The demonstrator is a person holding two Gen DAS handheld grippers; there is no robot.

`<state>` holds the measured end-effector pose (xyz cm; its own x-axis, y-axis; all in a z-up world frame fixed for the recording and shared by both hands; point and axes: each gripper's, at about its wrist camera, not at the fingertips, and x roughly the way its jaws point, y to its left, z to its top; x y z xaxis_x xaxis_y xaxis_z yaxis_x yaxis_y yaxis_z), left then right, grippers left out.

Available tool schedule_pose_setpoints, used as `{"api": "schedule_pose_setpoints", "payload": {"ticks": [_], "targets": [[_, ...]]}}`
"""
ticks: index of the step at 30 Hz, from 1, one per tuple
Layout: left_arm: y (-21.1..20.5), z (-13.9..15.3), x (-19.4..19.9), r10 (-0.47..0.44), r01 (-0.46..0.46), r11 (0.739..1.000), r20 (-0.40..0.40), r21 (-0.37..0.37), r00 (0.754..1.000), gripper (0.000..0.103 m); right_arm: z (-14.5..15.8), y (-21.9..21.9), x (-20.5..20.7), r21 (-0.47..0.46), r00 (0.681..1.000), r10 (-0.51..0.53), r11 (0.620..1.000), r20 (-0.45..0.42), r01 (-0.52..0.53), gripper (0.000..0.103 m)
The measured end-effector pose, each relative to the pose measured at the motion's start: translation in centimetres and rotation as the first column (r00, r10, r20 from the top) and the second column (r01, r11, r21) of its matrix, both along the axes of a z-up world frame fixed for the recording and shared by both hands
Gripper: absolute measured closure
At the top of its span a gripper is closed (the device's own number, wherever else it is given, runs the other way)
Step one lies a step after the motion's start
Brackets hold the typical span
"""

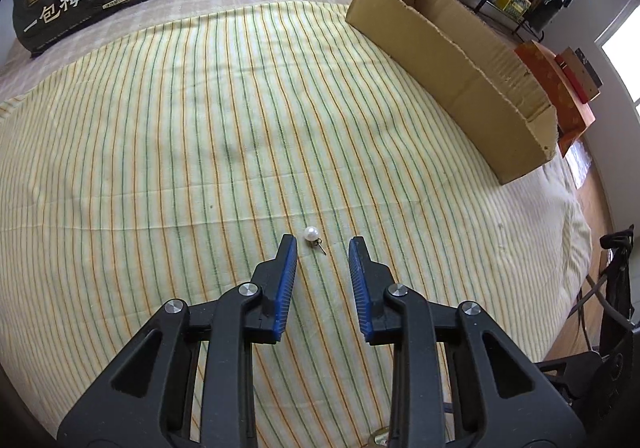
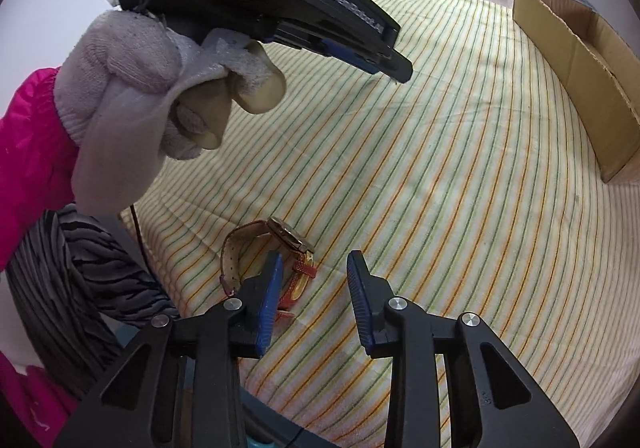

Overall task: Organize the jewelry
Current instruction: 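Close the left gripper on the pearl earring while the right grips the brown watch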

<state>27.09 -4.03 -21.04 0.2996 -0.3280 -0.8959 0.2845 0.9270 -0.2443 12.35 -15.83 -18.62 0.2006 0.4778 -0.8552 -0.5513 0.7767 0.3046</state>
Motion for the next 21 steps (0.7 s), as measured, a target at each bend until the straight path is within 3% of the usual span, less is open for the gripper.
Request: {"api": "schedule_pose_setpoints", "payload": {"ticks": [3,14,21], "targets": [[-0.3,-0.5,0.3,0.0,0.0,1.0,-0.005,0.008,1.0,0.076,0.0,0.4,0.1,0.0,1.0,0.008,1.0,0.0,-0.008,0.077],[-0.8,-0.9,0.5,-0.011,0.011,0.999,0.004,0.036,1.0,0.077,-0.5,1.8,0.2,-0.003,1.0,0.021,1.0,-0.005,-0.021,0.078],[-0.5,-1.0,0.1,-0.014,0.013,0.999,0.021,0.048,1.0,0.087,-1.1,3.3,0.2,-0.03,0.999,0.044,0.999,0.0,-0.044,0.086]]}}
